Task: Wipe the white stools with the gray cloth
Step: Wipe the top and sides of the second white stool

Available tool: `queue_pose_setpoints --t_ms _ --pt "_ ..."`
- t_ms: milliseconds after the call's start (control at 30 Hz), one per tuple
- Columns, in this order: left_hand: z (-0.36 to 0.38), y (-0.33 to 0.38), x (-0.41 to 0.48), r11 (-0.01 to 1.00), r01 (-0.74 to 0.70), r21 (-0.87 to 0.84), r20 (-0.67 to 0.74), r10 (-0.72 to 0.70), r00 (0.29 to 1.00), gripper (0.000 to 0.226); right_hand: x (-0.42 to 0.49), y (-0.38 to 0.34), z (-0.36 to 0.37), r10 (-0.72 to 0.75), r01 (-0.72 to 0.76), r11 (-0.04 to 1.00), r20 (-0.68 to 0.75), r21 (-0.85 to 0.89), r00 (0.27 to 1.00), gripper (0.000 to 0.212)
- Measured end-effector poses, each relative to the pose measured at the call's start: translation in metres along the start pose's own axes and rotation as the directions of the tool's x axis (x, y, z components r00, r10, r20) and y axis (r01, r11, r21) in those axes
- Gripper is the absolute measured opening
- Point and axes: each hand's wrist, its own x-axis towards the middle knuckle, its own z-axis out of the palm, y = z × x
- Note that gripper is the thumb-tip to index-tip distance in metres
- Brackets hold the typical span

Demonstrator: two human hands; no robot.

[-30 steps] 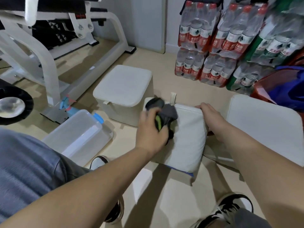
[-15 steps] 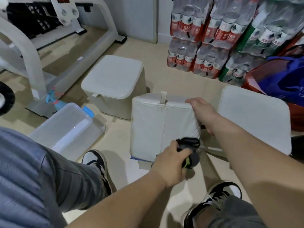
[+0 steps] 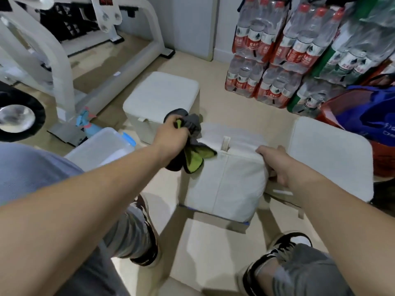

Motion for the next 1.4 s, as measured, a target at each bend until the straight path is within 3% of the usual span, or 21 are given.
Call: queue_pose_setpoints --t_ms 133,233,333,433,500,533,600,667,833,933,1000,1067,1100,1167,1233,1333,1400 --pt "0.006 -0.016 -0.007 0.976 0.214 -0.052 0.217 -0.198 0.956 0.016 -0.028 0.028 0.007 0.050 -0.049 0.997 0.028 -0.056 0.998 0.030" --pt "0.012 -0.052 -0.022 0.965 0.244 0.092 0.163 -0.256 0.953 0.041 -0.043 0.037 0.008 0.128 -0.121 0.978 0.034 -0.170 0.991 0.005" --pt "0.007 -0.070 -0.030 0.944 0.275 0.181 0.177 -0.307 0.935 0.046 -0.057 0.043 0.013 0.239 -0.229 0.966 0.084 -0.120 0.967 0.020" --pt "-0.004 -0.079 -0.038 0.925 0.263 0.276 0.202 -0.323 0.924 0.029 -0.069 0.046 0.037 0.336 -0.335 0.942 0.082 -0.025 0.938 0.041" --pt "-0.008 -0.083 -0.038 0.926 0.256 0.278 0.199 -0.316 0.927 0.017 -0.063 0.053 0.047 0.316 -0.316 0.949 0.033 0.014 0.948 0.066" --pt "-0.011 -0.085 -0.039 0.935 0.259 0.243 0.208 -0.311 0.927 0.013 -0.063 0.055 0.048 0.315 -0.315 0.949 0.028 0.013 0.949 0.067" --pt "-0.014 -0.084 -0.041 0.952 0.273 0.140 0.224 -0.299 0.928 0.009 -0.072 0.051 0.046 0.306 -0.309 0.951 0.072 0.028 0.949 0.042" --pt "-0.018 -0.083 -0.046 0.958 0.284 0.049 0.229 -0.287 0.930 0.007 -0.075 0.050 0.039 0.283 -0.288 0.955 0.069 0.072 0.957 0.030" --pt "-0.030 -0.059 -0.064 0.952 0.273 -0.140 0.215 -0.240 0.947 0.010 -0.081 0.059 0.038 0.245 -0.254 0.950 0.070 0.183 0.967 0.026" --pt "-0.034 -0.036 -0.076 0.936 0.253 -0.243 0.248 -0.192 0.949 0.018 -0.078 0.077 0.038 0.288 -0.305 0.938 0.120 0.165 0.950 0.038" --pt "-0.026 -0.026 -0.086 0.971 0.154 -0.184 0.282 -0.098 0.954 0.017 -0.075 0.091 0.039 0.309 -0.328 0.936 0.148 0.129 0.939 0.041" --pt "-0.012 -0.029 -0.096 1.000 -0.016 -0.002 0.310 0.016 0.951 0.008 -0.079 0.098 0.040 0.359 -0.364 0.931 0.170 0.002 0.918 0.042" --pt "-0.005 -0.033 -0.099 0.991 -0.076 0.106 0.309 0.040 0.950 0.017 -0.080 0.098 0.040 0.376 -0.372 0.927 0.155 -0.055 0.913 0.041" --pt "0.003 -0.038 -0.105 0.939 -0.151 0.308 0.269 0.066 0.961 0.031 -0.074 0.092 0.041 0.297 -0.294 0.949 0.009 -0.111 0.955 0.034" --pt "0.006 -0.037 -0.106 0.929 -0.182 0.322 0.291 0.086 0.953 0.037 -0.063 0.075 0.039 0.007 -0.051 0.975 -0.195 -0.218 0.981 0.050" --pt "0.010 -0.042 -0.112 0.973 -0.145 0.177 0.386 0.067 0.920 0.042 -0.063 0.032 0.047 -0.347 0.318 0.925 -0.118 -0.209 0.931 0.065" --pt "0.017 -0.044 -0.120 0.979 -0.159 0.129 0.451 0.085 0.889 0.036 -0.061 0.017 0.054 -0.395 0.389 0.913 -0.033 -0.120 0.918 0.075"
